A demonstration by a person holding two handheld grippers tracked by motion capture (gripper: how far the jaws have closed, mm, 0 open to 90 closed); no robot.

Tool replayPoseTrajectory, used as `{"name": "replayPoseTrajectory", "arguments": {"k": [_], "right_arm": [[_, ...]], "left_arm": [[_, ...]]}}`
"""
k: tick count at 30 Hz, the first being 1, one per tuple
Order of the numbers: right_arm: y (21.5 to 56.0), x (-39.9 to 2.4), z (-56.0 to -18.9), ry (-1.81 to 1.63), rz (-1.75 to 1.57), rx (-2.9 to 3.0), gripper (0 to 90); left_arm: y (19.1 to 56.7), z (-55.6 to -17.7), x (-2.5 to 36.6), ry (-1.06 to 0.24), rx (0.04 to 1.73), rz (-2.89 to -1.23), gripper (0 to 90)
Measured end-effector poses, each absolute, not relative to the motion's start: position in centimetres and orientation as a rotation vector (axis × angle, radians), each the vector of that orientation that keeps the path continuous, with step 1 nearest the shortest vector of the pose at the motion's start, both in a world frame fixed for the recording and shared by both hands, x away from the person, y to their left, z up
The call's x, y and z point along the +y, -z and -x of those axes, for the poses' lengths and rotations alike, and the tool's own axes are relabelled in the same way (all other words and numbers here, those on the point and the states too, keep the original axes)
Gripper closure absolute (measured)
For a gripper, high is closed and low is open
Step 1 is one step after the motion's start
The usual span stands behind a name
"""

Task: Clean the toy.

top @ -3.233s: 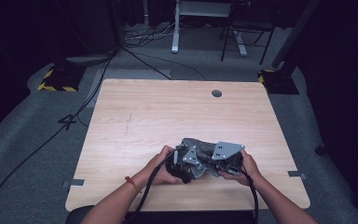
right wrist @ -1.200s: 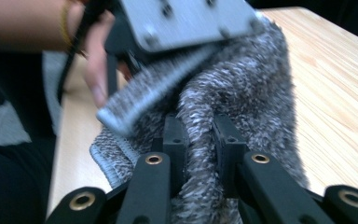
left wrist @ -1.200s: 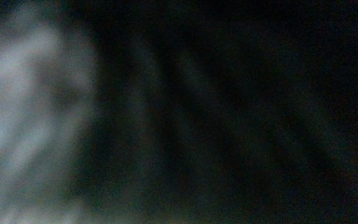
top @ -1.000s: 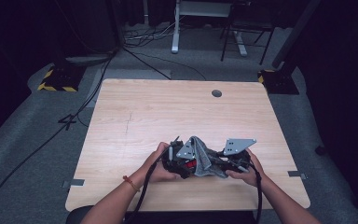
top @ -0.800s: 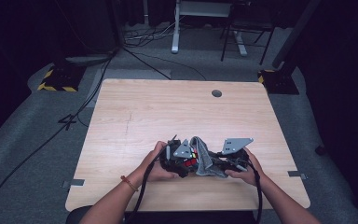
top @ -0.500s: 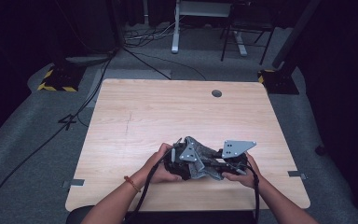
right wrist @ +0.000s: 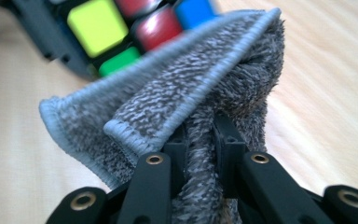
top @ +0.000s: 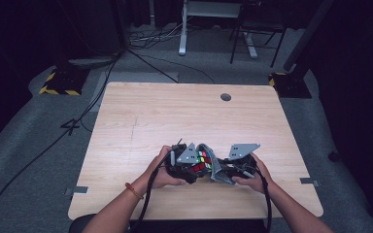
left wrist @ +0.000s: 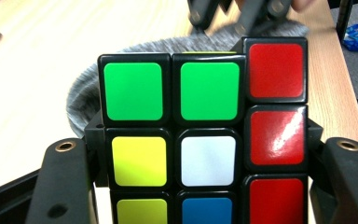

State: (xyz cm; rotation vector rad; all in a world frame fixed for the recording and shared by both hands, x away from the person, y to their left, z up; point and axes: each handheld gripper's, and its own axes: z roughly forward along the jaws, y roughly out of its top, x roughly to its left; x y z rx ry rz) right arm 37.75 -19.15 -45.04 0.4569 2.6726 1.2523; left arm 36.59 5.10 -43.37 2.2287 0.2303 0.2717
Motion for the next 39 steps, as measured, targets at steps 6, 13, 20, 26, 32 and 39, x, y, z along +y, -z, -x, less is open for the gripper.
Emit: {"name": "replayPoseTrajectory", "arguments": {"k": [6,13,20,26,32,39], "right_arm": [[44.8,-19.2,-37.4,-1.368,-0.426,2.673,79.2],[43.9,-20.0,-37.1,-1.464,-0.409,2.617,79.2],[43.0,-20.0,-36.6,-1.535,-0.375,2.574,79.2],[42.9,-19.9,-36.9,-1.514,-0.410,2.546,79.1],[44.1,-19.9,-37.6,-1.425,-0.456,2.610,79.1],[43.9,-19.8,-37.1,-1.525,-0.408,2.593,79.0]], "left_arm": [[43.9,-36.8,5.2,-0.235,0.219,-2.231,33.5],[44.0,-36.9,5.4,-0.209,0.213,-2.242,33.1],[44.8,-36.7,4.5,-0.214,0.194,-2.309,32.9],[44.5,-36.7,4.4,-0.235,0.203,-2.282,33.2],[43.3,-36.5,5.0,-0.248,0.200,-2.203,33.4],[43.9,-36.7,5.1,-0.281,0.215,-2.253,32.5]]}}
